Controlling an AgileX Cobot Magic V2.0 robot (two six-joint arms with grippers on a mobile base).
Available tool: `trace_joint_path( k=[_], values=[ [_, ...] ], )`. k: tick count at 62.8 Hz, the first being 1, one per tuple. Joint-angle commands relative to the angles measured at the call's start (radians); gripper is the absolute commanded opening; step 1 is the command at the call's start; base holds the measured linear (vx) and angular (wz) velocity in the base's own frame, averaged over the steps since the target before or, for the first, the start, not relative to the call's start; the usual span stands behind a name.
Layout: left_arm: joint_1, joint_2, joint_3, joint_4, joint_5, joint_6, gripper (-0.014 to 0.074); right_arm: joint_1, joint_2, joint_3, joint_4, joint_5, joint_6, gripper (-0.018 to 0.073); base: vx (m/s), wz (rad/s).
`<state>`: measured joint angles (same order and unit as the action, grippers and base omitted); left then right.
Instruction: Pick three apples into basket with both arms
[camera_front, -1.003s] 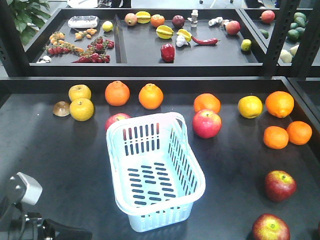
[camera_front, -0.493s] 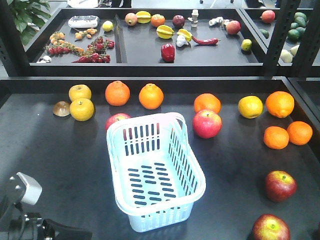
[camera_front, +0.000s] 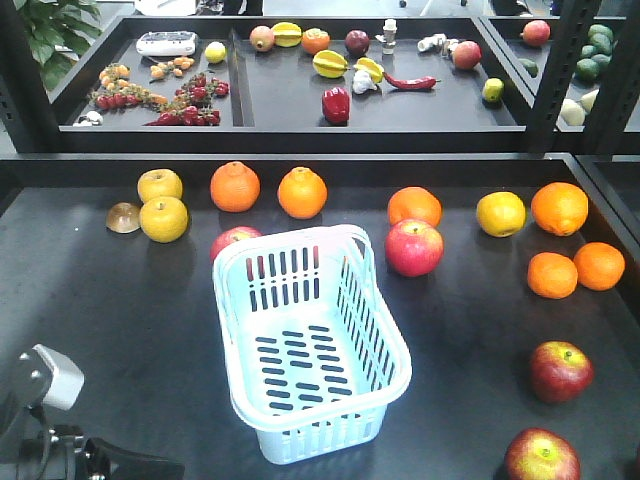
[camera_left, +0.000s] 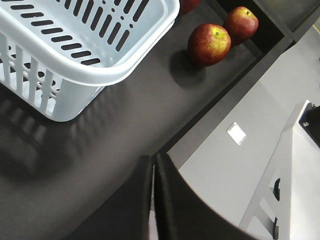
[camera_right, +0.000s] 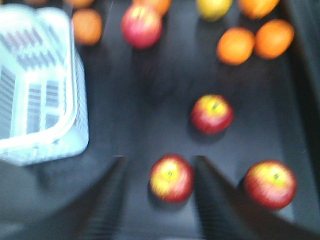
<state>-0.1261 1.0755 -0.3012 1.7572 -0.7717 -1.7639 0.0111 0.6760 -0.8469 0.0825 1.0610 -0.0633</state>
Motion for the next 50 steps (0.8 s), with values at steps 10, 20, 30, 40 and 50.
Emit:
trace_joint_path(
  k=[10, 20, 30, 40, 50],
  values=[
    [0.0, -0.013, -0.021, -0.054, -0.024, -0.005, -0.0007, -0.002, 0.161, -0.035, 0.024, -0.035, -0.058, 0.0728, 0.0, 0.0],
    [0.0, -0.013, -0.021, -0.055, -0.025, -0.005, -0.0007, -0.002, 0.314, -0.071, 0.054, 0.012, -0.108, 0.0702, 0.0, 0.0],
    [0.0, -0.013, -0.021, -0.065, -0.025, -0.005, -0.0007, -0.002, 0.494, -0.156, 0.114, 0.112, -0.168, 0.0652, 0.0, 0.0],
    [0.0, -0.013, -0.021, -0.07, -0.025, -0.006, -0.0007, -0.002, 0.662, -0.186, 0.125, 0.148, -0.186, 0.0596, 0.0, 0.0],
    [0.0, -0.013, -0.021, -0.07, -0.027, -0.006, -0.0007, -0.002, 0.796, -0.186, 0.106, 0.152, -0.178, 0.0578, 0.0, 0.0]
  ],
)
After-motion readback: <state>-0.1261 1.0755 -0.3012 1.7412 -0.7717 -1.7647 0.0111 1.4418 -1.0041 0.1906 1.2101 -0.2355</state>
